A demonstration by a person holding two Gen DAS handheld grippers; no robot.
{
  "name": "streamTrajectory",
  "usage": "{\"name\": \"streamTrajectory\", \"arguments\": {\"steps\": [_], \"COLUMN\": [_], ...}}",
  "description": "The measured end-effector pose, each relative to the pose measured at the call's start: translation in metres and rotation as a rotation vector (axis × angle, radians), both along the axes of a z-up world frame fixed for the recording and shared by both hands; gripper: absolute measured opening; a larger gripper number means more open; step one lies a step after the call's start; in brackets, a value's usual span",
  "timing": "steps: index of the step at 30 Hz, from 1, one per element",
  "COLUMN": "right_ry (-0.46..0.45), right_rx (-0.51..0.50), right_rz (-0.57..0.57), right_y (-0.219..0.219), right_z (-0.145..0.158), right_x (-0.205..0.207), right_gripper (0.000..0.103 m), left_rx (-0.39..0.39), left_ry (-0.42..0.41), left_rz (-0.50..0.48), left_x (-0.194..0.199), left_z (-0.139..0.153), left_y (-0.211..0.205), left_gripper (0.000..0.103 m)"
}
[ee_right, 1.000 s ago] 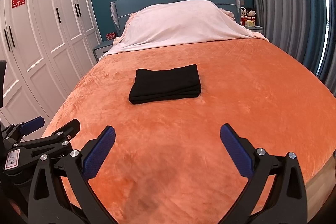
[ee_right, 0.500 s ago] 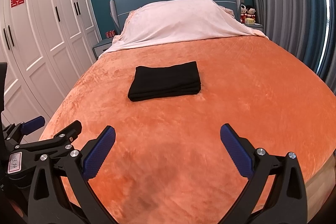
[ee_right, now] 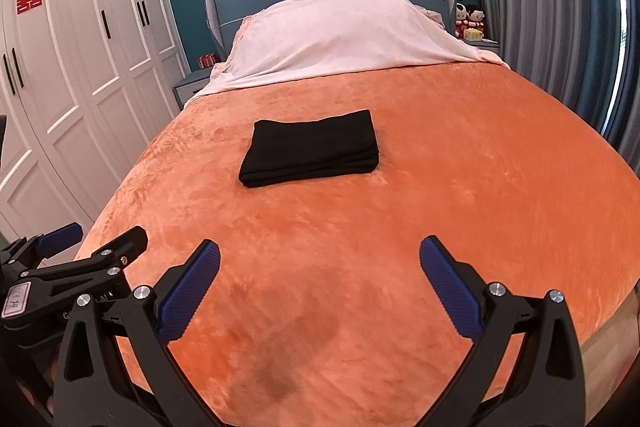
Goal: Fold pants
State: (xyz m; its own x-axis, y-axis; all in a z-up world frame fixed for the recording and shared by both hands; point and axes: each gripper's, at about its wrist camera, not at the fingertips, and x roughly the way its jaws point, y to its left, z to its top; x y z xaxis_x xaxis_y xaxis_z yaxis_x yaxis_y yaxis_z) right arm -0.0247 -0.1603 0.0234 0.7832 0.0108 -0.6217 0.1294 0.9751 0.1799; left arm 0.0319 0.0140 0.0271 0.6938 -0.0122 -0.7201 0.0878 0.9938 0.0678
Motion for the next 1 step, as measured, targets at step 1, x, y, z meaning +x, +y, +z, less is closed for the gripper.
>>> {"name": "streamTrajectory", "arguments": {"steps": [1], "right_ry": [0.001], "right_rx": [-0.001], "right_rz": [0.000], "right_y": [-0.0007], "right_z": [-0.0004], "right_x": [0.0004], "right_gripper": [0.098], "left_rx": [0.004], "left_ry": [0.000], "left_rz": [0.003], "left_x": [-0.0010], "left_z": [0.0000], "left_y": [-0.0004], "left_gripper": [0.092]}}
